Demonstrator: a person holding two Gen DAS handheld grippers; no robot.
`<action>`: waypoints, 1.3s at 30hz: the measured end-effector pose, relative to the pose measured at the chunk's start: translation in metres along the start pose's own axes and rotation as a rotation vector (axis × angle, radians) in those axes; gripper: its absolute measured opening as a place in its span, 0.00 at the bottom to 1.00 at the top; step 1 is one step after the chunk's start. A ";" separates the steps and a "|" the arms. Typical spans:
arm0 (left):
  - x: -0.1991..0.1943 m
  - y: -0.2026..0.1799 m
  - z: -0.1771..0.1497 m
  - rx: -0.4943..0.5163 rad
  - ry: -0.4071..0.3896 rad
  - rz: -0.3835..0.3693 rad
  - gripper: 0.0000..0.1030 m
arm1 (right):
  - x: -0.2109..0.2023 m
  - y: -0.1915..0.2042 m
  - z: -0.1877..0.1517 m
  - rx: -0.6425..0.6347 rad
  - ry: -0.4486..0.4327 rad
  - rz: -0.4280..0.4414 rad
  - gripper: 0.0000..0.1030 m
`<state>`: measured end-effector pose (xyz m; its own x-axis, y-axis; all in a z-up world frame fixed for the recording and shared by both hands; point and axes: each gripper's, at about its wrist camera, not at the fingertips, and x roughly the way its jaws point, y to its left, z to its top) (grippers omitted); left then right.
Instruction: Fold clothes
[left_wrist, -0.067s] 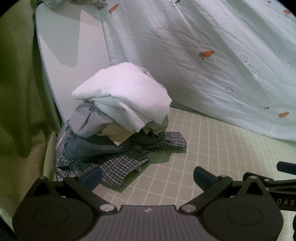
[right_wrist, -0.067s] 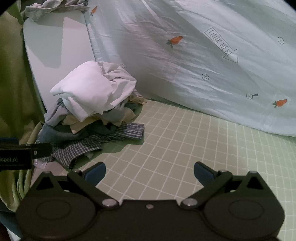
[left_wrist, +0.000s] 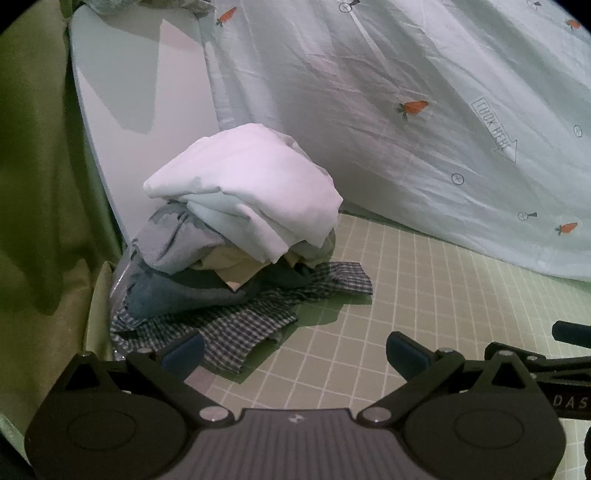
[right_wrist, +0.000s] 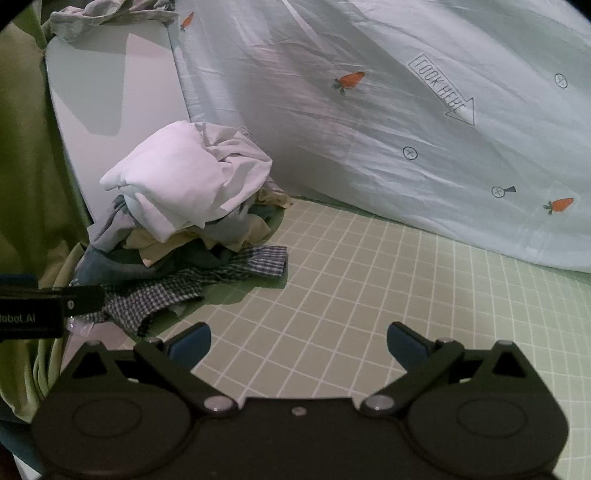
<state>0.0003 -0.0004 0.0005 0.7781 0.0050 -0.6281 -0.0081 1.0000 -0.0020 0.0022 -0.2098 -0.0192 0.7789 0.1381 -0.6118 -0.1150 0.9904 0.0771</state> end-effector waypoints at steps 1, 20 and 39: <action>0.000 0.000 0.000 0.000 -0.001 0.000 1.00 | 0.000 0.000 0.000 0.000 -0.001 0.001 1.00; 0.011 0.003 0.000 0.000 0.008 0.000 1.00 | 0.007 0.002 0.005 -0.008 0.004 0.013 0.99; 0.013 0.006 -0.001 0.007 0.018 0.001 1.00 | 0.009 0.003 0.006 -0.015 0.011 0.017 0.99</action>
